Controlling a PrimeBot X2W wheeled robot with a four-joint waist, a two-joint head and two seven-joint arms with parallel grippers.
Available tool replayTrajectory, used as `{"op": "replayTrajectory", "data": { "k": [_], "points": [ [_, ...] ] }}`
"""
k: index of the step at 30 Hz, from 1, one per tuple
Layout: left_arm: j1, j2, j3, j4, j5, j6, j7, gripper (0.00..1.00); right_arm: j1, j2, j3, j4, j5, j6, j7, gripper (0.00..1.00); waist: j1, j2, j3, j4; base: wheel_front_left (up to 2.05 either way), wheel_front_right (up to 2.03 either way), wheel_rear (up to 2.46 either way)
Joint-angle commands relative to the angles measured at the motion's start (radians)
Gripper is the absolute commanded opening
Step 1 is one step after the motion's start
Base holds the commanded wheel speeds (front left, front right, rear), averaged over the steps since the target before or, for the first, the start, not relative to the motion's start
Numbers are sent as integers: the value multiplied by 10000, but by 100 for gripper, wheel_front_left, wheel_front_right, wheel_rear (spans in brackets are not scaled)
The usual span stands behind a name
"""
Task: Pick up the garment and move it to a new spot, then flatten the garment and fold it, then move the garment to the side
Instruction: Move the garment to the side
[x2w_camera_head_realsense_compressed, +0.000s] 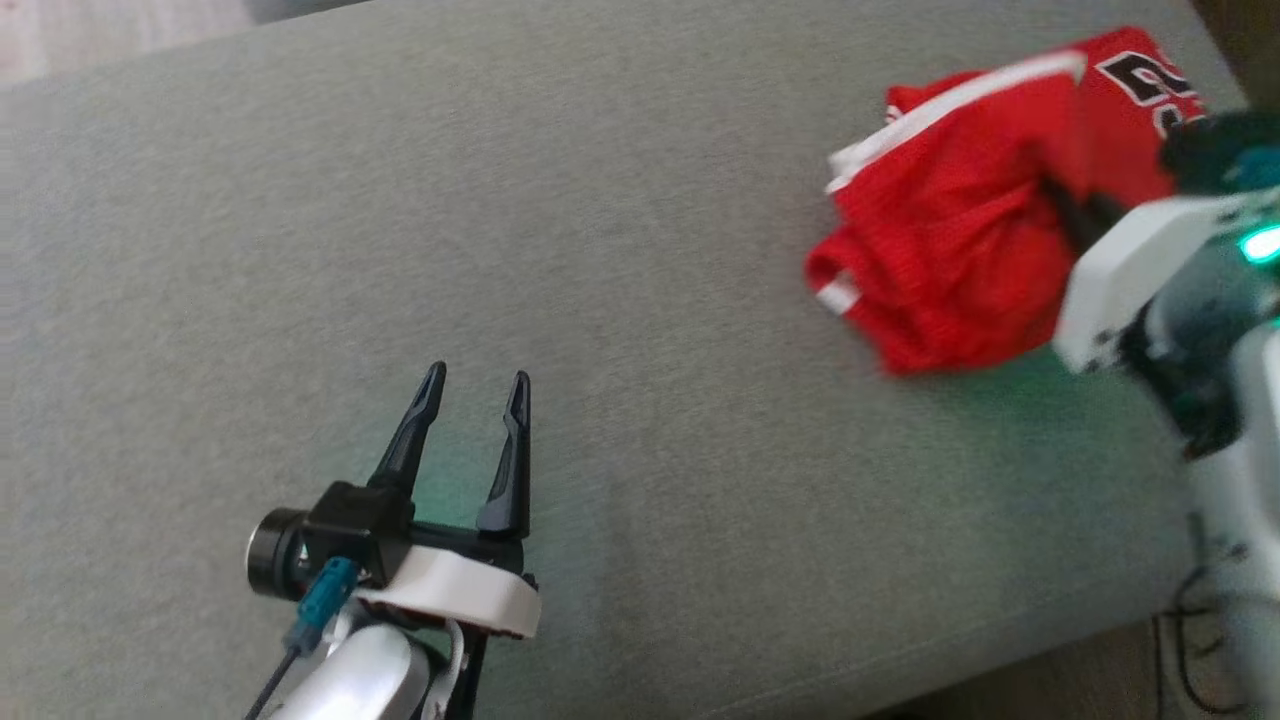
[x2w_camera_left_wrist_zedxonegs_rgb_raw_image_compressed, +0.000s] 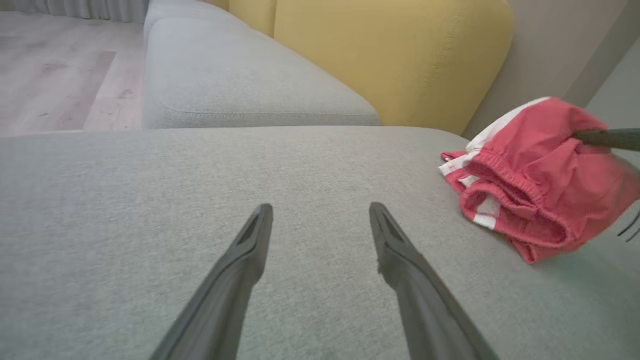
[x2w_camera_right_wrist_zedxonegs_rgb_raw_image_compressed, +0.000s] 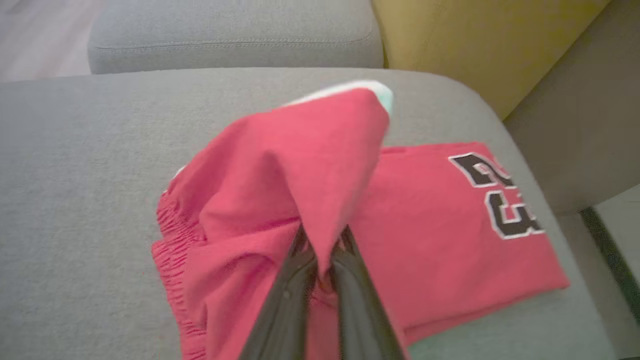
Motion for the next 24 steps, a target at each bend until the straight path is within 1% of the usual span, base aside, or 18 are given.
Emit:
{"op": "replayTrajectory", "data": {
  "k": [1, 5, 10, 13, 16, 17, 18, 19, 24],
  "points": [
    [-249, 182, 315, -417, 135, 88, 21, 100, -542, -536, 89, -322, -15, 67, 162, 0, 0, 0, 142, 312, 0, 0, 0],
    [-231, 261, 277, -567, 191, 153, 95, 100, -1013, -1662, -161, -61, -92, 67, 550, 0, 0, 0, 386, 740, 0, 0, 0],
    [-282, 291, 200, -699, 259, 176, 144, 100, -1397, -2735, -723, 478, -434, 67, 846, 0, 0, 0, 680, 1157, 0, 0, 0],
    [-332, 291, 125, -764, 335, 192, 165, 100, -1525, -3041, -1133, 769, -749, 67, 801, 0, 0, 0, 826, 1297, 0, 0, 0],
    [-371, 272, 76, -816, 375, 210, 191, 100, -1560, -3083, -1418, 917, -1021, 67, 726, 0, 0, 0, 902, 1349, 0, 0, 0],
    [-388, 262, 54, -833, 392, 220, 202, 100, -1570, -3030, -1585, 980, -1155, 67, 680, 7, 0, 0, 932, 1360, 0, 0, 0],
    [-403, 253, 38, -839, 405, 230, 210, 100, -1563, -2928, -1752, 1047, -1263, 67, 636, 41, 0, 0, 956, 1366, 0, 0, 0],
    [-416, 248, 28, -836, 413, 238, 215, 100, -1548, -2816, -1898, 1100, -1376, 67, 550, 100, 0, 0, 981, 1365, 0, 0, 0],
    [-511, 219, -13, -755, 414, 225, 236, 100, -1490, -2195, -2332, 1214, -1964, 67, -87, 100, 0, 0, 1022, 1351, 0, 0, 0]
  ]
}}
